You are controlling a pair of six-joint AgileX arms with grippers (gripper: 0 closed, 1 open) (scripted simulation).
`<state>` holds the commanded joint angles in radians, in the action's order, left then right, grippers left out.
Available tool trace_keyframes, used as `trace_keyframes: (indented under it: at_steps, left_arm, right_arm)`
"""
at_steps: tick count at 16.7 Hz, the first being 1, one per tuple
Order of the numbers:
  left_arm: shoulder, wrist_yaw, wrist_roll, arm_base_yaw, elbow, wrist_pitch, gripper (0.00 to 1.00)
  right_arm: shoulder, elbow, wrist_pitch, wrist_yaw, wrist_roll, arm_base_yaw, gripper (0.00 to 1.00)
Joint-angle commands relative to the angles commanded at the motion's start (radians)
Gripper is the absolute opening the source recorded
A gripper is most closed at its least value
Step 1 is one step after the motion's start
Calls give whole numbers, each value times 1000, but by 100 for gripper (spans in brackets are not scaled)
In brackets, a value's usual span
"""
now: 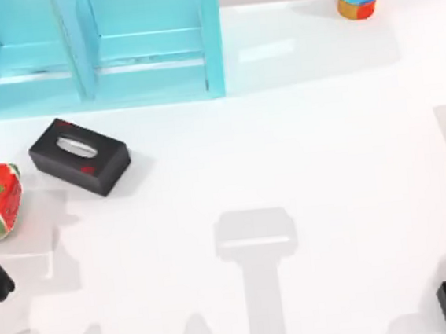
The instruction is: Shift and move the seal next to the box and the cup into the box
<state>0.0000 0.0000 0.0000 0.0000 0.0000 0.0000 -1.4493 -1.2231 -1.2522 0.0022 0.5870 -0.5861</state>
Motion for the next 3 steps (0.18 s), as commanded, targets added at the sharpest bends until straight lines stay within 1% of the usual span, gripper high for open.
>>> trace_keyframes:
  at_steps: [3]
  left_arm:
    - [0,0,0,0,0,0,100]
  right_arm:
    - [7,-25,-25,1,0,0,100]
